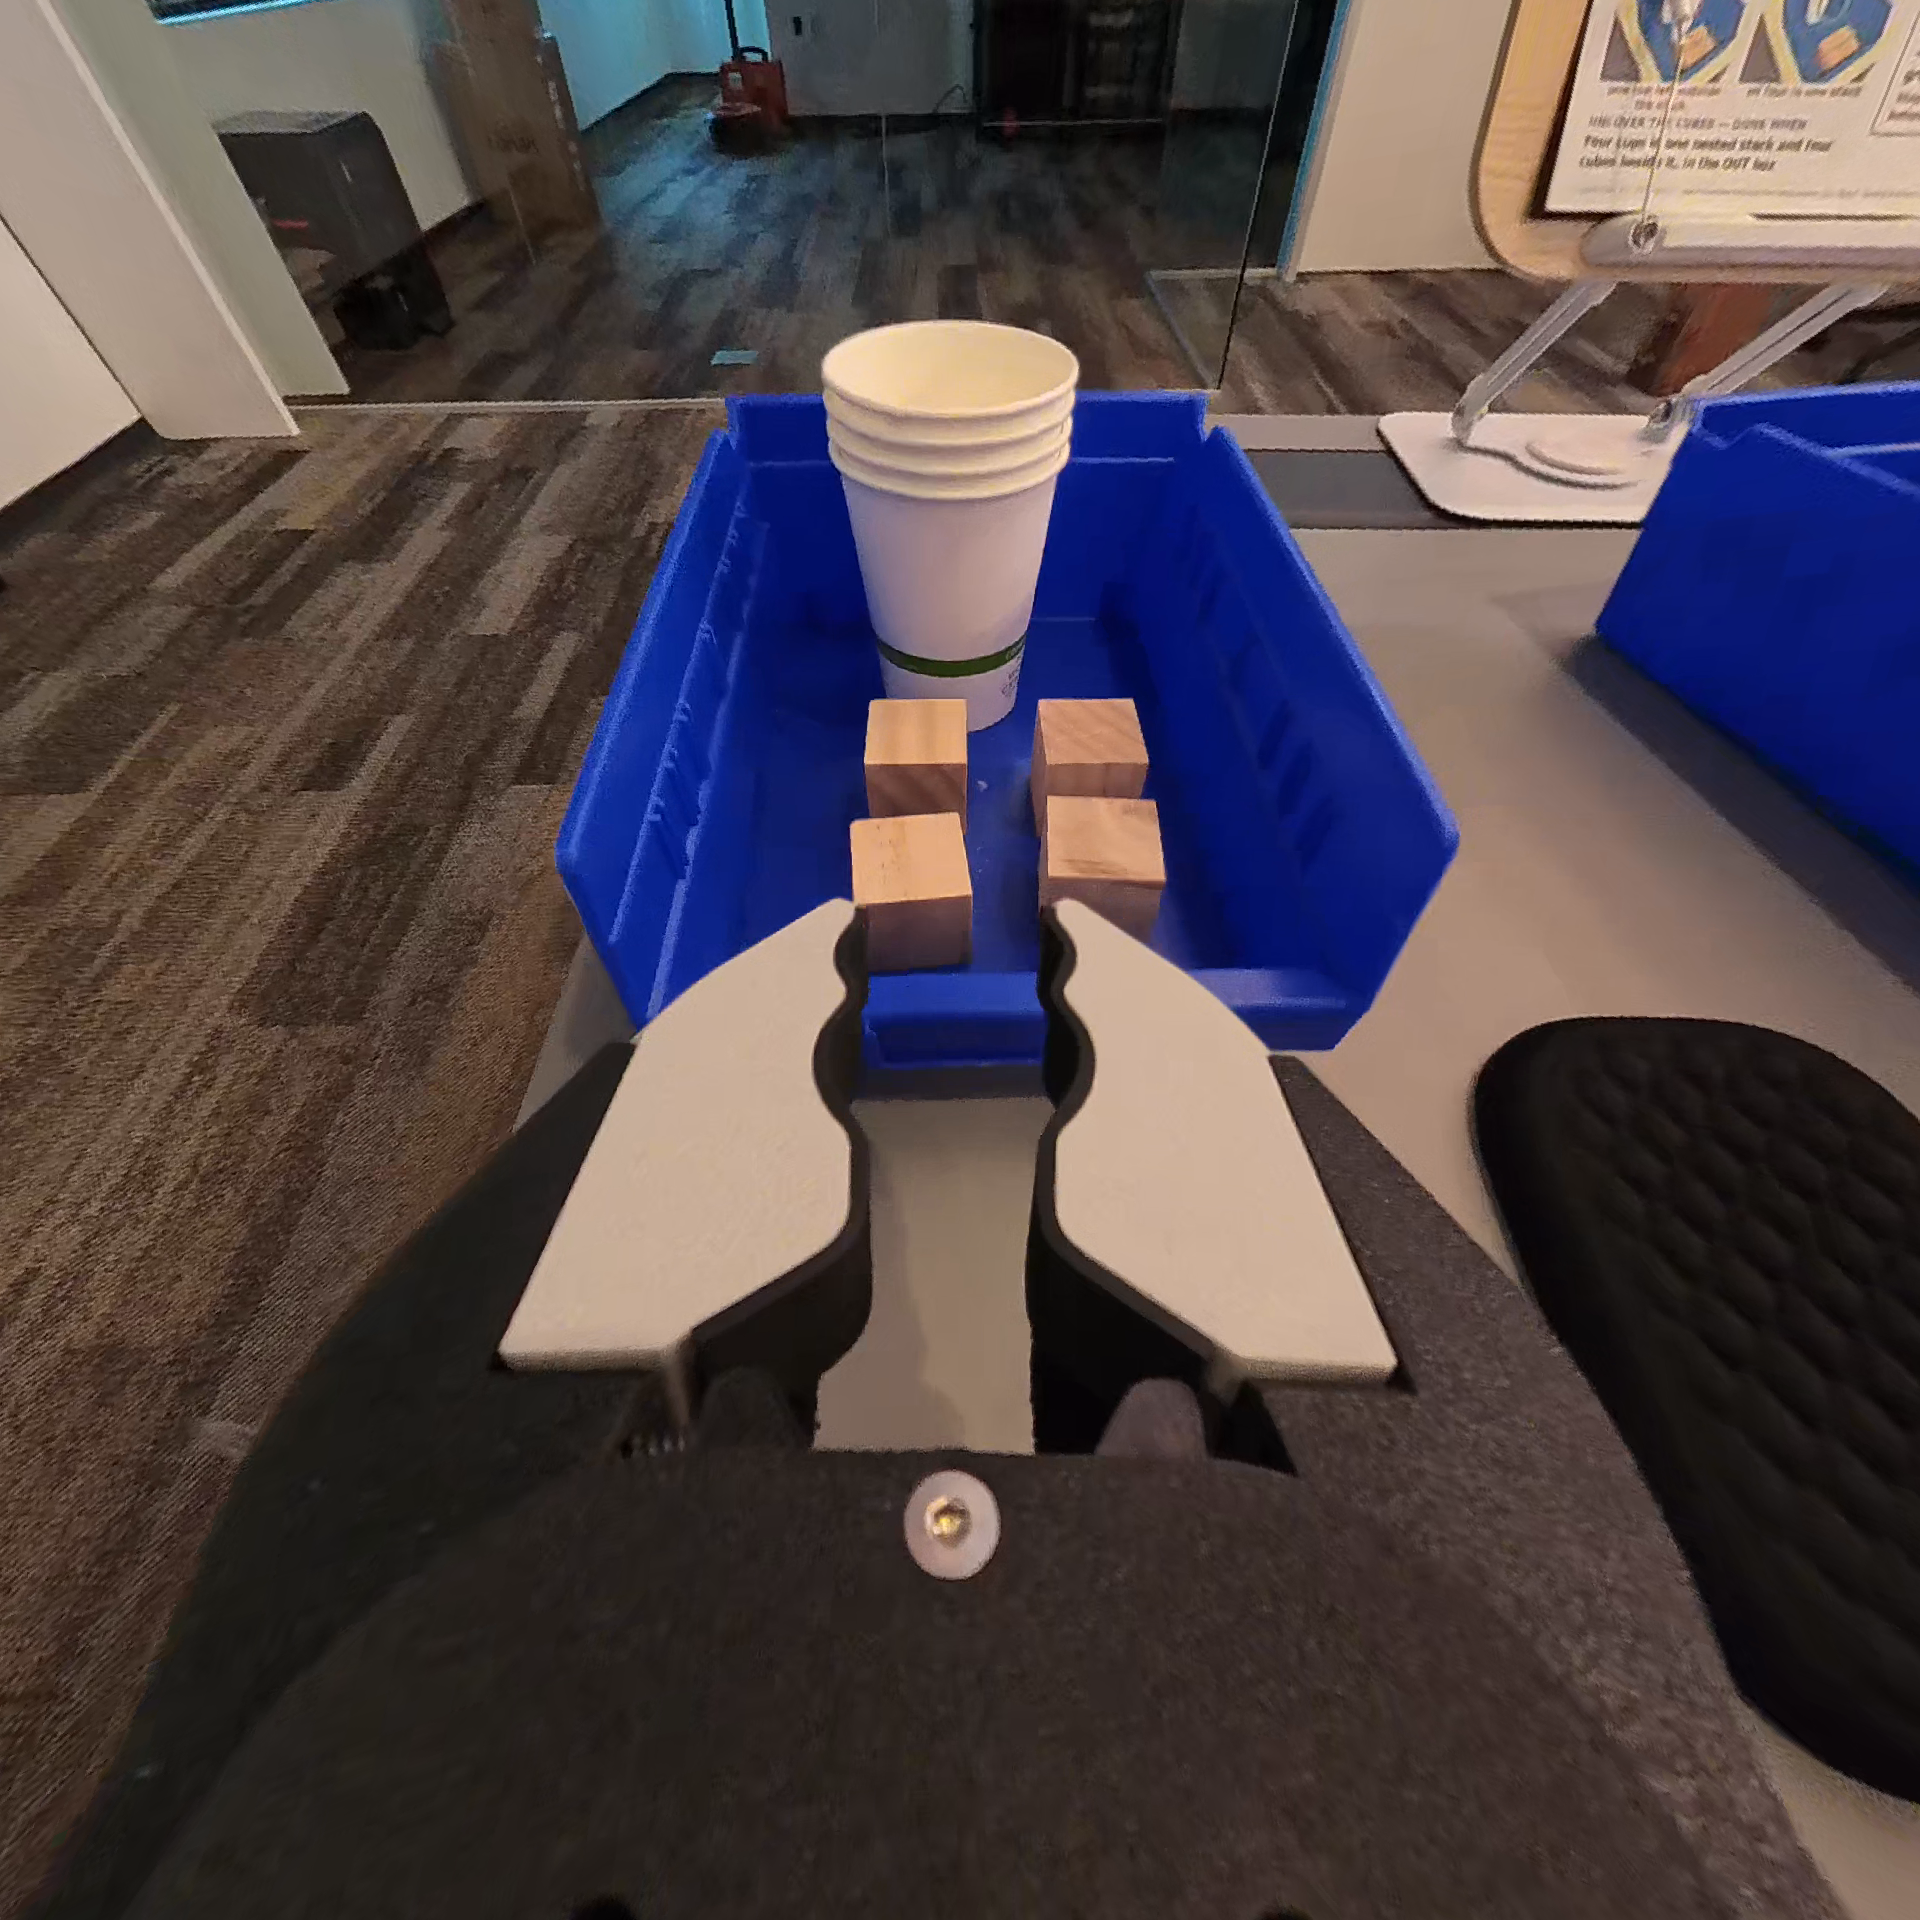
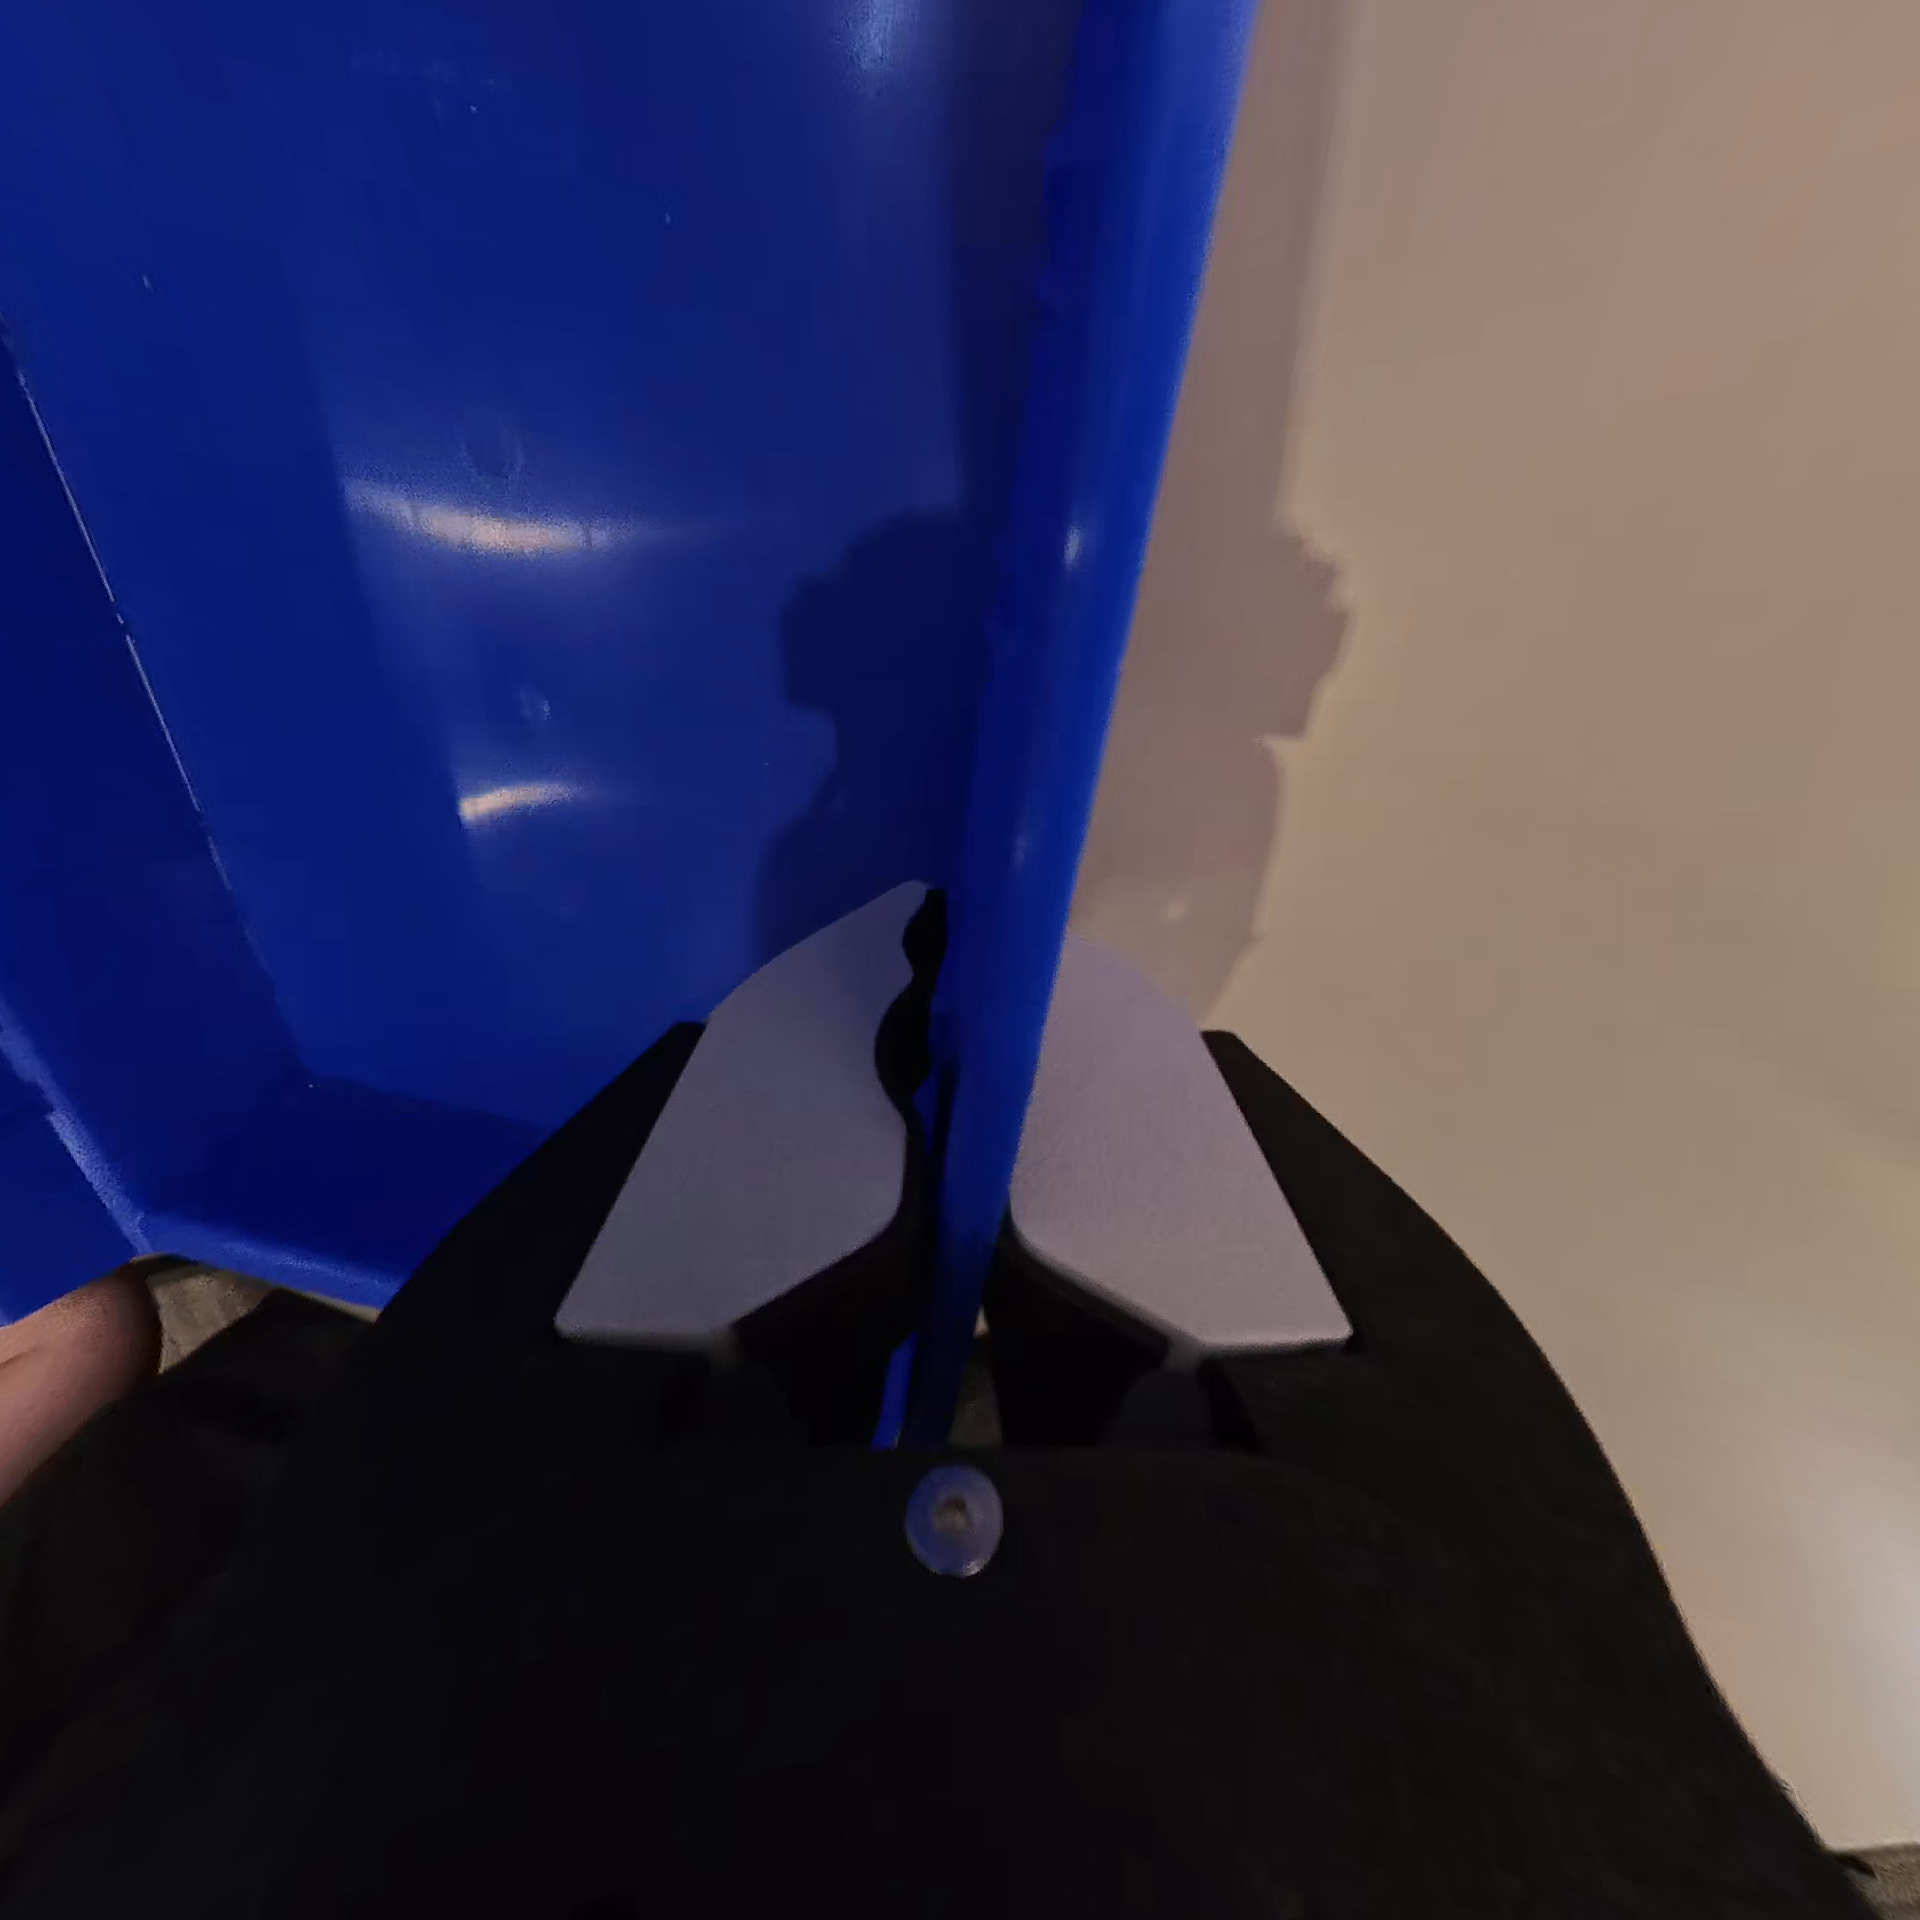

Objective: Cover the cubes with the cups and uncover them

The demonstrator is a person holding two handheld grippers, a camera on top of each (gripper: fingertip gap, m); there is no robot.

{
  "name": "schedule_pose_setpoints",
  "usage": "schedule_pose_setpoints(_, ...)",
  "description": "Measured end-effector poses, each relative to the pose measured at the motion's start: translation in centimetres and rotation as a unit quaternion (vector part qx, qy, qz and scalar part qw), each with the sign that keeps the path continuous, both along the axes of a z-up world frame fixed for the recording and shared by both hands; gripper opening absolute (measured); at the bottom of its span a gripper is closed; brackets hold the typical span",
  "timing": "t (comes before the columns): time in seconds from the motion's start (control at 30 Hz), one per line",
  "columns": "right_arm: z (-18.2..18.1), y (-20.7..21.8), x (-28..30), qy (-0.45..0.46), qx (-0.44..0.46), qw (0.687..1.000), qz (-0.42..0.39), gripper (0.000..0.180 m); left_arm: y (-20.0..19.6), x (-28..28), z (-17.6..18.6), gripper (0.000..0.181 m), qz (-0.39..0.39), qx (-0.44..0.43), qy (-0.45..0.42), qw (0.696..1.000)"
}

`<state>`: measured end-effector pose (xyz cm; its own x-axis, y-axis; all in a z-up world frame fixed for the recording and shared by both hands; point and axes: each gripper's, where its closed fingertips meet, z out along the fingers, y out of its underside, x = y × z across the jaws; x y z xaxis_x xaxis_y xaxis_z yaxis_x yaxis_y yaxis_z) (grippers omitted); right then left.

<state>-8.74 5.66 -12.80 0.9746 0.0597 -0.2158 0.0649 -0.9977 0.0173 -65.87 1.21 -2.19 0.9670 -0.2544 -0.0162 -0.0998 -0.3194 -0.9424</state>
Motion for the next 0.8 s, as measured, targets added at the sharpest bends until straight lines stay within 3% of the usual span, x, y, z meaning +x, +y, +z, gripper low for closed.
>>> schedule_pose_setpoints(0.23,1.8,-1.0,5.9,0.005,0.013,1.000,0.007,0.005,-1.0,0.6,0.0,0.029,0.002,-0.006,0.000,1.000)
schedule_pose_setpoints(0.4,4.1,-3.2,13.4,0.003,0.047,0.999,-0.017,0.005,-1.0,0.5,0.1,0.029,0.010,-0.013,0.010,1.000)
schedule_pose_setpoints(0.6,6.5,-8.6,25.9,-0.036,0.062,0.994,-0.077,0.005,-0.8,0.8,0.2,0.029,0.021,-0.017,0.021,0.999)
schedule_pose_setpoints(0.8,5.6,-14.3,36.0,-0.078,0.049,0.989,-0.114,0.005,-0.2,1.8,0.1,0.029,0.025,-0.036,0.039,0.998)
